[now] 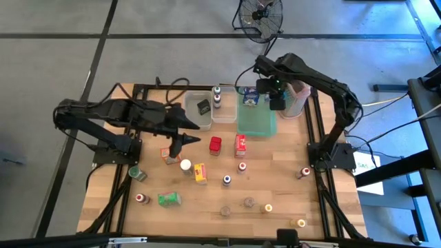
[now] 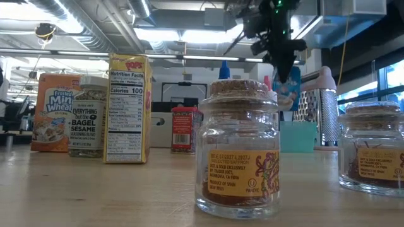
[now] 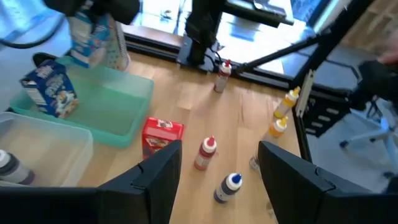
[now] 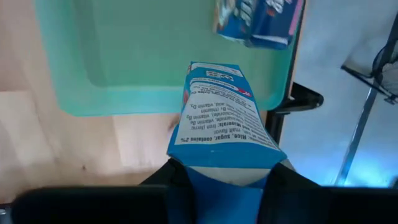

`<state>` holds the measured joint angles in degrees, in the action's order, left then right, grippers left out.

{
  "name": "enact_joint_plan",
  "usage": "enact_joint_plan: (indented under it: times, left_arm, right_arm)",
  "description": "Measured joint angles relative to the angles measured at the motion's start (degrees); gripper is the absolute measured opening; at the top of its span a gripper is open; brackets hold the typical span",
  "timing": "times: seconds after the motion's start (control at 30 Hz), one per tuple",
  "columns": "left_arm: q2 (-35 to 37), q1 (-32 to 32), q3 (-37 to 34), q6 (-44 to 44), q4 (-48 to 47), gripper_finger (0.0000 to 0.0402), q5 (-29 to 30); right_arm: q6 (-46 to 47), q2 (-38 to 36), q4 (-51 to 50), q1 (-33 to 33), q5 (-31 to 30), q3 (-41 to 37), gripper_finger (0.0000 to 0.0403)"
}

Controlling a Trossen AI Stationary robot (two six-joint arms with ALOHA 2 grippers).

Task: Pick & Place Kitchen Items
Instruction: Put the light blue cereal box into the green bin

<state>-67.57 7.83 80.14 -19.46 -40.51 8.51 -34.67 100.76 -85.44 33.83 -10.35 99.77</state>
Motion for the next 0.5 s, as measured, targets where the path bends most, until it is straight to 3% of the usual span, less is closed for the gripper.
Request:
enact_joint_plan:
  times: [0.5]
  left_arm:
    - [1.2,0.0,0.0,5.9,0.0,0.0208,-2.7]
  right_arm:
    - [-1.2,5.8,5.1,4.0,0.0,0.0,0.0075]
